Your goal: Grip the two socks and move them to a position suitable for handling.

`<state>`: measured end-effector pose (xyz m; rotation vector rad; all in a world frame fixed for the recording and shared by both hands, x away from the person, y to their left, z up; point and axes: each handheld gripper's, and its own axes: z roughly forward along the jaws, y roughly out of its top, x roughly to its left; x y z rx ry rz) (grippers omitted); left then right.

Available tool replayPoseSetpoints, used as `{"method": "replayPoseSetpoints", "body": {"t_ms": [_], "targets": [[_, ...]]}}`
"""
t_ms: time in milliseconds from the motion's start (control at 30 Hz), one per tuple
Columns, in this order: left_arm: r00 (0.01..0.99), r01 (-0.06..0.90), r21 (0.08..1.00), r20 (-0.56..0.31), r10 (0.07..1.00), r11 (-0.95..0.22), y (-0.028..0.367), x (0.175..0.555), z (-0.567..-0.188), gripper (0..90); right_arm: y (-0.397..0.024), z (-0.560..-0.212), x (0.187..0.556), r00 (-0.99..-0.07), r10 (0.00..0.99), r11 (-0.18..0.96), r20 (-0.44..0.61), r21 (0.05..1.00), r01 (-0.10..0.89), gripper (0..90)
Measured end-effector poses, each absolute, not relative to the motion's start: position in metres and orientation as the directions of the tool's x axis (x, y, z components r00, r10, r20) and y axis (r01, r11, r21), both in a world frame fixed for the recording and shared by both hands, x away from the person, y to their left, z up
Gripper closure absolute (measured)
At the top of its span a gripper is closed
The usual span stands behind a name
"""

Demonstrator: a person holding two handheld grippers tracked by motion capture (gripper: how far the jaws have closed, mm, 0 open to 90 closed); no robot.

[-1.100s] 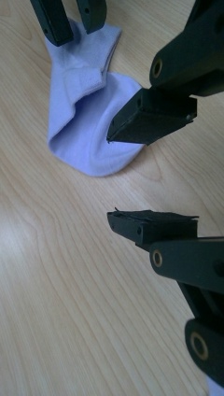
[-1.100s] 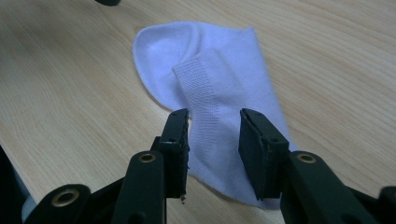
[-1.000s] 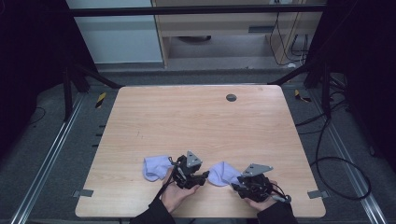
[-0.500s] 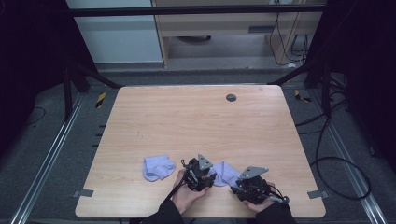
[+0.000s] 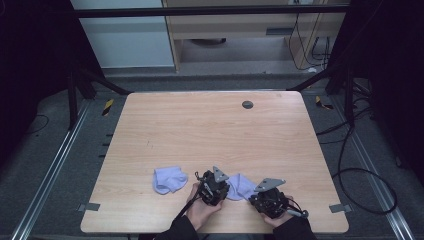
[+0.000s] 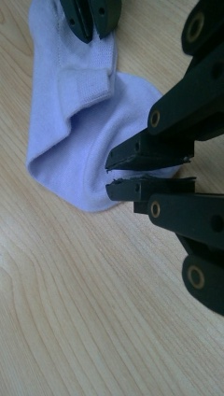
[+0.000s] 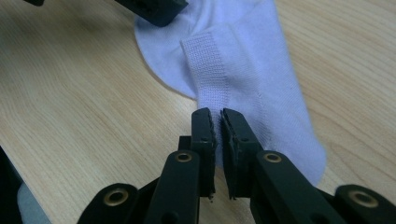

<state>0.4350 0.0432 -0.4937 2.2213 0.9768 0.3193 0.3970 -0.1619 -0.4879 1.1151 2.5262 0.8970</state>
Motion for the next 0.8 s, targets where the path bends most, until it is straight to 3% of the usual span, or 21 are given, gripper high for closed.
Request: {"method": "replayPoseSetpoints", "body": {"t_ms": [400, 800], "targets": [[0.706, 0.541, 0.678, -0.045, 0.707, -0.497, 0.044, 0.436, -0.494, 86.1, -0.18, -0.464, 0.397, -0.616, 0.781, 0.334, 0.1, 0.767, 0.548, 84.4], [0.72, 0.525, 0.68, -0.035, 0.694, -0.511, 0.043, 0.437, -0.493, 86.9, -0.198, -0.466, 0.416, -0.477, 0.869, 0.215, 0.13, 0.769, 0.602, 84.0]]}}
